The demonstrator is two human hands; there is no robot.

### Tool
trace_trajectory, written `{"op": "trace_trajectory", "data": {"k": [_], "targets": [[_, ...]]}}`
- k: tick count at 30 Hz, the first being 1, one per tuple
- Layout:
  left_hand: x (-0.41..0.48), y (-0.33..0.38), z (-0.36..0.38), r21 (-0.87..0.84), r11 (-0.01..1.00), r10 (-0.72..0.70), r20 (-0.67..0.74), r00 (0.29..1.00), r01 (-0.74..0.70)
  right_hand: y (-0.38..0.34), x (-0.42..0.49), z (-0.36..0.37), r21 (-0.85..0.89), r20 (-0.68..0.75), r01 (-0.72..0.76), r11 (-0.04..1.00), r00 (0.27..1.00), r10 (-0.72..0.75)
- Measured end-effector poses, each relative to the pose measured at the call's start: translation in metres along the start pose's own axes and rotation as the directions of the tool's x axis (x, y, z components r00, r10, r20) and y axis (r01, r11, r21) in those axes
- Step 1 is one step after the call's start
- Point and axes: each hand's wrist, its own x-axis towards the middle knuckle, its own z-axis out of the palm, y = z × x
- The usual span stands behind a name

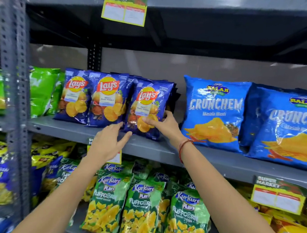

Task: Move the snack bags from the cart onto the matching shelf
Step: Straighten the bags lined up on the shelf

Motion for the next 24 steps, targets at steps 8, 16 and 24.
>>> {"op": "trace_trajectory", "data": {"k": [8,16,24], "targets": [[-0.007,-0.004,0.002,0.054,0.995,0.087,-0.071,0.994,-0.084,0.011,0.022,0.022,-0.017,-0.018,-0.025,1.000,1.000,0.025],[-0.006,-0.010,0.008,0.045,0.995,0.098,-0.086,0.992,-0.094,0.018,0.029,0.024,-0.134,-0.006,0.046,0.990,0.999,-0.047],[-0.004,-0.012,0.013,0.053,0.994,0.104,-0.104,0.989,-0.099,0.010,0.019,0.021,-0.235,-0.179,0.216,0.947,0.948,-0.261]]}}
